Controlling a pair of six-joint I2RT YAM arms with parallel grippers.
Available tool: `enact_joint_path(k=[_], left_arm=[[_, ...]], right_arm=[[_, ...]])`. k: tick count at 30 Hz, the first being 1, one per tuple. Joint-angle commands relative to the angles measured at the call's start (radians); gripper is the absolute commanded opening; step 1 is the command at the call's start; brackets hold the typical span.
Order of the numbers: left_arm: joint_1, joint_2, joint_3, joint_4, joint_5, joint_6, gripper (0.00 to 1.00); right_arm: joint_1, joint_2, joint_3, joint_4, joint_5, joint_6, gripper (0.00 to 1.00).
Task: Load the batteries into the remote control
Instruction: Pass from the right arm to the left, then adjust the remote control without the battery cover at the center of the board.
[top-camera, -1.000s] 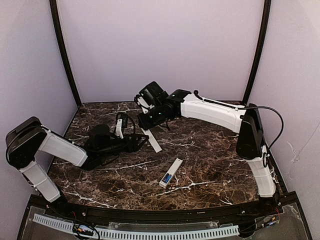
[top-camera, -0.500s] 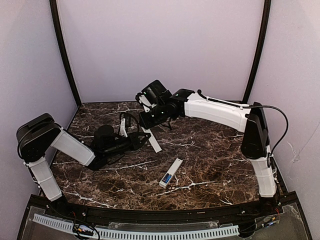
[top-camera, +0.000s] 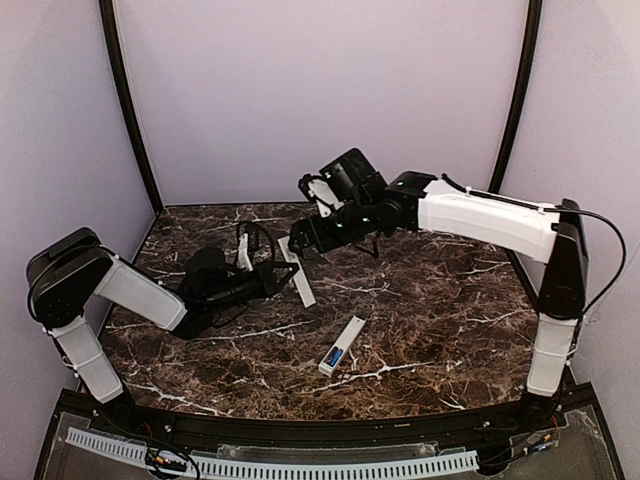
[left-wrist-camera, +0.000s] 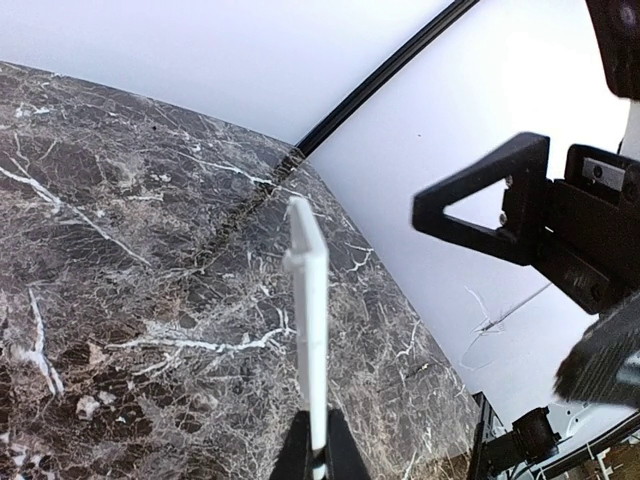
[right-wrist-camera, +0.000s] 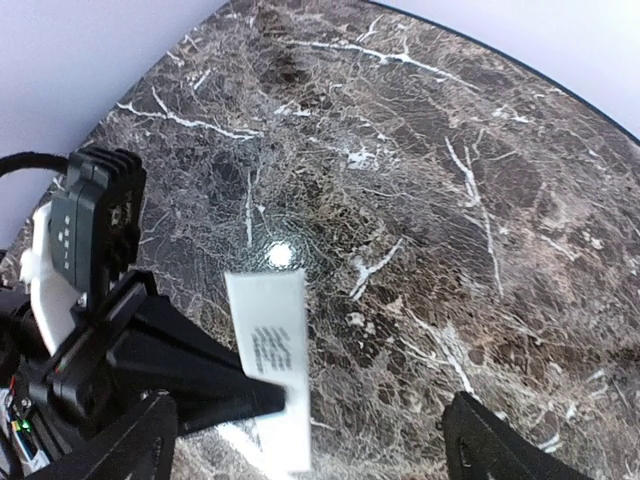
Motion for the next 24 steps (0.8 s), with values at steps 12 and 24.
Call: enact_joint_path(k=[12,24], left_arm=[[0.043,-0.395,0.037,-0.680,0.046,0.177,0.00],[0.044,-0.487,0.053,-0.842,0.096,0.227,0.00]], right_arm=[[0.029,-0.491,-0.747,0.099,-0.187,-0.045,0.88],[0.179,-0.396,-0.935,0.178,-0.156,0.077,0.40]])
